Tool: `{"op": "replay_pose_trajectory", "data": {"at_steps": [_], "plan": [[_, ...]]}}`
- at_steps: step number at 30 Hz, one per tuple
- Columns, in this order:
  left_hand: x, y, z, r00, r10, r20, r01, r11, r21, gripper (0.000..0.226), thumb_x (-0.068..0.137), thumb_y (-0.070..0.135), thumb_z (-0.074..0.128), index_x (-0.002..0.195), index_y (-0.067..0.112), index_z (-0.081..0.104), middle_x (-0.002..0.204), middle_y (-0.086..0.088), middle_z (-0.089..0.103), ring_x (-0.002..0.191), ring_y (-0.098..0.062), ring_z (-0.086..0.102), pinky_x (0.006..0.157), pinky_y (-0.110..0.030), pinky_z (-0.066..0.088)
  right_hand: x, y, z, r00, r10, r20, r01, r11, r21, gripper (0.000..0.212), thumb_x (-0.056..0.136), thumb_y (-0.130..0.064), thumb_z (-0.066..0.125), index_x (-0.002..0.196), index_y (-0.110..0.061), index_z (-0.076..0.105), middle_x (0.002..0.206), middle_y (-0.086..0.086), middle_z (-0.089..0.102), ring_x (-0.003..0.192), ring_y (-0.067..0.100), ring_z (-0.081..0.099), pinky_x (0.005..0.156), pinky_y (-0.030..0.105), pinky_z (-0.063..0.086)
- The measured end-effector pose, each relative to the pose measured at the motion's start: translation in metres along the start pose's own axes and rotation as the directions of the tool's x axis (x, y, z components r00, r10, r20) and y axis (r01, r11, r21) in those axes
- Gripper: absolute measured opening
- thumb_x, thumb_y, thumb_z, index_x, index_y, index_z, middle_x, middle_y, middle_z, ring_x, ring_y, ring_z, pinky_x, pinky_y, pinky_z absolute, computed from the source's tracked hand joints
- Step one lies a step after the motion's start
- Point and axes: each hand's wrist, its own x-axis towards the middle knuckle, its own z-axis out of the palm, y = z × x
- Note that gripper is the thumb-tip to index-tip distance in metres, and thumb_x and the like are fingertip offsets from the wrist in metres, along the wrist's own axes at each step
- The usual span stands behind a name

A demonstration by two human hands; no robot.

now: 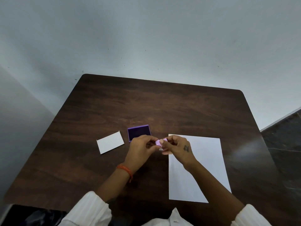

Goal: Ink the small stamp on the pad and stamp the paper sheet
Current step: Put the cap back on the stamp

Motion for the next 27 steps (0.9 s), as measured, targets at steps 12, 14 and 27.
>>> {"op": "replay_pose_trajectory", "data": {"at_steps": [12, 14, 27], "plan": [[-0.0015, -0.0033, 0.0001, 1.0, -0.027, 0.017, 0.027, 0.999, -0.029, 0.031, 0.072, 0.024, 0.075, 0.101, 0.016, 0.067, 0.098, -0.004, 0.071, 0.084, -0.004, 0.06, 0.075, -0.007, 0.043, -0.0031, 0.0051, -0.0059, 1.0, -0.016, 0.027, 0.012, 0.992, 0.129, 0.009, 0.075, -0.021, 0.073, 0.083, -0.022, 0.07, 0.069, -0.014, 0.073, 0.071, 0.007, 0.071, 0.059, 0.015, 0.056], [-0.002, -0.0041, 0.0003, 1.0, -0.023, 0.017, 0.023, 0.999, -0.029, 0.031, 0.072, 0.024, 0.075, 0.102, 0.016, 0.067, 0.098, -0.003, 0.071, 0.084, -0.003, 0.06, 0.075, -0.006, 0.043, -0.0023, 0.006, -0.0029, 1.0, 0.015, 0.022, -0.017, 0.994, 0.109, 0.019, 0.077, -0.025, 0.071, 0.09, -0.011, 0.069, 0.073, -0.004, 0.073, 0.07, 0.013, 0.072, 0.059, 0.02, 0.058], [-0.0031, -0.0086, 0.0022, 0.999, -0.024, 0.025, 0.025, 0.999, -0.039, 0.029, 0.073, 0.028, 0.073, 0.101, 0.019, 0.068, 0.097, 0.0, 0.071, 0.079, 0.006, 0.057, 0.07, 0.0, 0.043, -0.004, 0.0085, -0.0001, 1.0, 0.0, -0.02, 0.002, 0.998, 0.062, 0.013, 0.072, -0.029, 0.074, 0.082, -0.024, 0.068, 0.08, 0.001, 0.072, 0.075, 0.014, 0.071, 0.071, 0.025, 0.06]]}}
